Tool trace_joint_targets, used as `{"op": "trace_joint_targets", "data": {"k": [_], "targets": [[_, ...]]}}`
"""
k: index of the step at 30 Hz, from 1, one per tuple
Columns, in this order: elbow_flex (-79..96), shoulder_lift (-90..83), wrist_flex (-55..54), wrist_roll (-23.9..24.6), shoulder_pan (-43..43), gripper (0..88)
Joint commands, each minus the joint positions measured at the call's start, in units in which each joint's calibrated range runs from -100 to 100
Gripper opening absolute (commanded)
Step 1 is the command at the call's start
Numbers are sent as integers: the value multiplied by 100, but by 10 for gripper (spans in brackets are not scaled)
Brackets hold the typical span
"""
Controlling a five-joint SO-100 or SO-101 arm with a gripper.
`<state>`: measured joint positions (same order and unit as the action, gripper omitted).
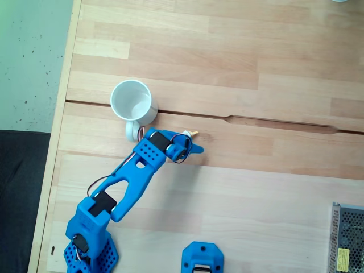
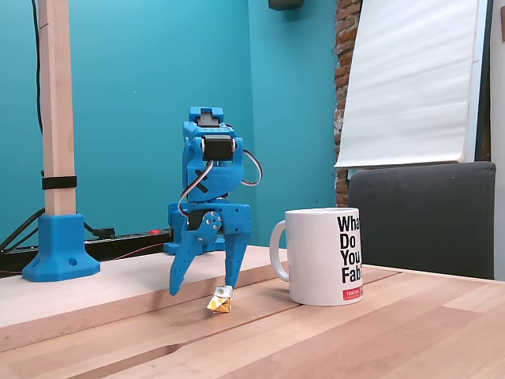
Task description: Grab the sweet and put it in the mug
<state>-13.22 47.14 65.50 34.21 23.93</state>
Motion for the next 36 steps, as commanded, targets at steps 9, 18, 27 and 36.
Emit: {"op": "trace_joint_targets", "data": {"k": [9, 18, 27, 36], "targets": [[-150, -118, 31, -20, 403, 372], [-167, -118, 31, 0, 439, 367], [-194, -93, 23, 39, 163, 364], [-248, -84, -42, 39, -40, 364]]}}
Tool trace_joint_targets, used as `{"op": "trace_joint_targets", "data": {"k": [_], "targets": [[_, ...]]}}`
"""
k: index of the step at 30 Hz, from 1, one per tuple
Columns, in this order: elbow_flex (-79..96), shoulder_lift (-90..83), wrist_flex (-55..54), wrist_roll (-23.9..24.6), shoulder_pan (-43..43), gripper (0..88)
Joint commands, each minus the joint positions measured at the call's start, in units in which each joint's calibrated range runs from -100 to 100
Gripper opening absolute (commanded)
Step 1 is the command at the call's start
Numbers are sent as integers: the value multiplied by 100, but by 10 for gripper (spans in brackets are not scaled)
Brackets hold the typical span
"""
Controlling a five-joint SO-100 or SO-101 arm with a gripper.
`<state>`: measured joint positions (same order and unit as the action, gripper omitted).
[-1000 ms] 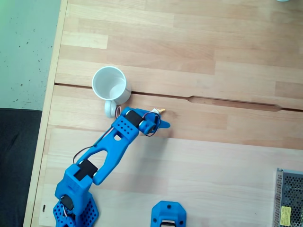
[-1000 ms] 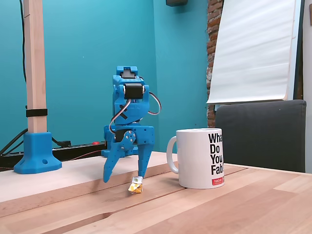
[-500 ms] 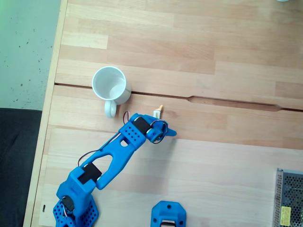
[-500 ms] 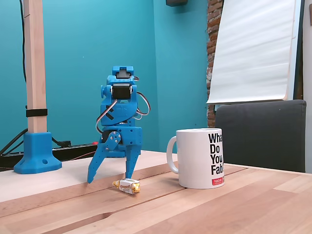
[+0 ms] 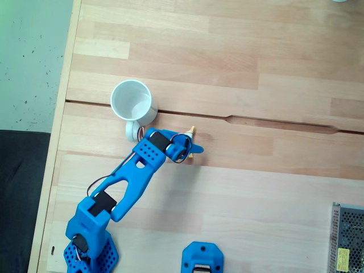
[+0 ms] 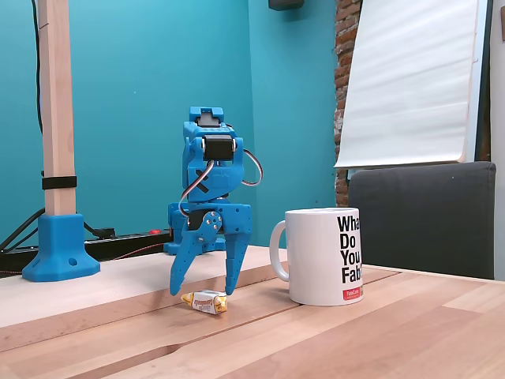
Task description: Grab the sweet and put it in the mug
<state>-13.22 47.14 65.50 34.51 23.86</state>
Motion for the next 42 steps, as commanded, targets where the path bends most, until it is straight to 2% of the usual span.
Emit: {"op": "trace_joint_targets", "data": {"k": [1, 42], "targets": [[-248, -84, -42, 10, -18, 364], [-605, 166, -42, 5, -11, 364]]}}
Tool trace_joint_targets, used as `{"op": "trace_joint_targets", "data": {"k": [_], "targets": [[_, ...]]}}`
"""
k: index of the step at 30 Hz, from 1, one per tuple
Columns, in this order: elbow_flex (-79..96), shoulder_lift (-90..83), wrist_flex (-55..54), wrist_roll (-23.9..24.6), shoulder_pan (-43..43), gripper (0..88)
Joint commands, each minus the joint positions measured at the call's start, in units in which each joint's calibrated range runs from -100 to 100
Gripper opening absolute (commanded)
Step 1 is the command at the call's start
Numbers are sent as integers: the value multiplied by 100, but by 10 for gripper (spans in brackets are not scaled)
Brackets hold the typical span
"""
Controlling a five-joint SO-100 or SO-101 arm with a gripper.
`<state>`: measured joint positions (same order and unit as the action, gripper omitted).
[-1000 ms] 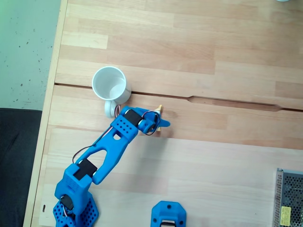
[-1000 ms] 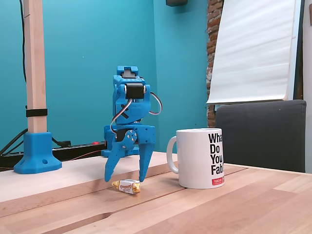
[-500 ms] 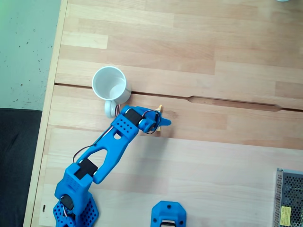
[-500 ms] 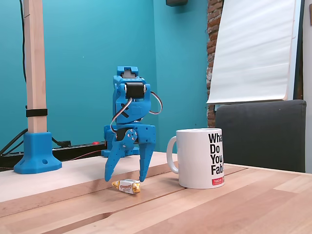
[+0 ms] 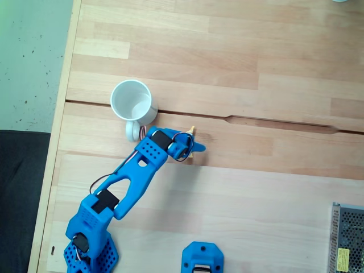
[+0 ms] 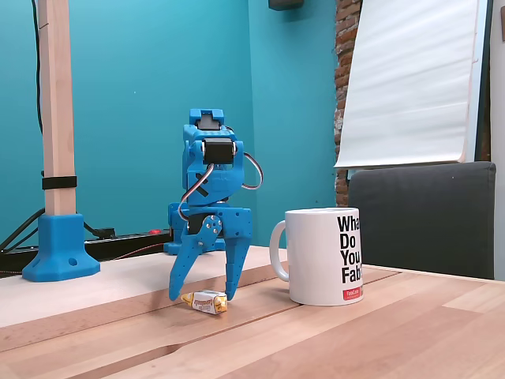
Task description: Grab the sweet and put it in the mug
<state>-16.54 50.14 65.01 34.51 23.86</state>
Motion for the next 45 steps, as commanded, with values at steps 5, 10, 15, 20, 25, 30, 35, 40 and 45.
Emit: {"op": "trace_joint_targets", "data": {"k": [5, 10, 15, 20, 25, 30, 35, 40, 45], "targets": [[-273, -134, -1, 5, -11, 364], [-273, -134, -1, 5, -11, 363], [-273, -125, -1, 5, -11, 362], [-273, -125, -1, 10, -11, 314], [-273, -134, 7, 10, -11, 207], [-273, -134, 7, 10, -11, 109], [-273, -134, 7, 10, -11, 26], [-273, -143, 7, 10, -11, 0], [-273, -220, 55, 10, -18, 0]]}}
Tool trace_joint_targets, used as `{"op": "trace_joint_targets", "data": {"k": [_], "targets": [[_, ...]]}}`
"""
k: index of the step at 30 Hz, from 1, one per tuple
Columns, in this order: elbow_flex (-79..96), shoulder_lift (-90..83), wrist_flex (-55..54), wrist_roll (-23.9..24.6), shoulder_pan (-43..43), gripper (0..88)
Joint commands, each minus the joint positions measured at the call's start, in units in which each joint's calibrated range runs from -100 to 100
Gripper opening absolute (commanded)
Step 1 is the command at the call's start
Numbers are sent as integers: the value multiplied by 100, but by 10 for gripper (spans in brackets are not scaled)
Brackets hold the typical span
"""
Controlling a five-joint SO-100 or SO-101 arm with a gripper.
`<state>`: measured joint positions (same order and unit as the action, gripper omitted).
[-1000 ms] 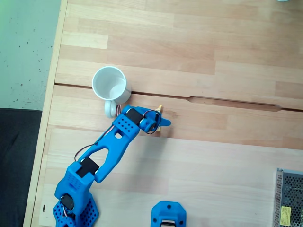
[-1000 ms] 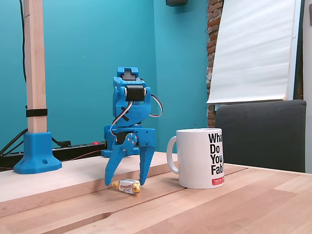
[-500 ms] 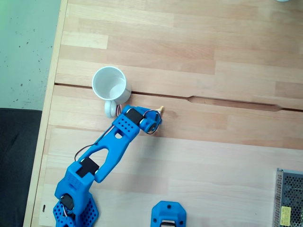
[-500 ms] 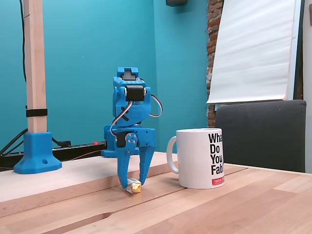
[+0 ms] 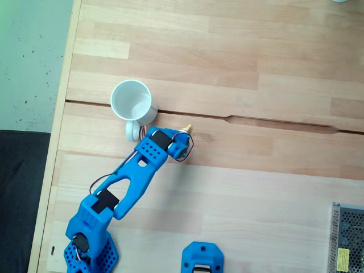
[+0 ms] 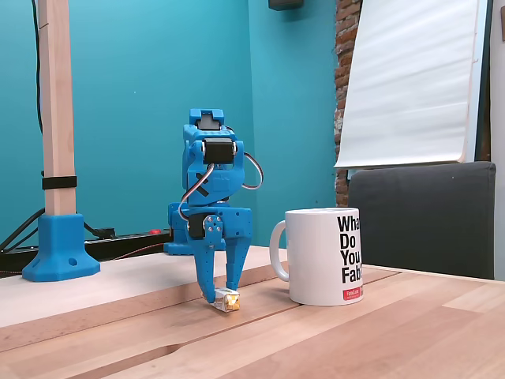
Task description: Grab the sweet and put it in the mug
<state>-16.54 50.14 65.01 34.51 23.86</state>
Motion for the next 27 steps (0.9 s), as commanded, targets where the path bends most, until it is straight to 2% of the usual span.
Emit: {"op": "trace_joint_targets", "data": {"k": [1, 14, 27], "targets": [[-273, -341, 63, 10, -18, 0], [-264, -2570, 612, 10, -127, 0], [-282, -3404, 789, 15, -1318, 0]]}}
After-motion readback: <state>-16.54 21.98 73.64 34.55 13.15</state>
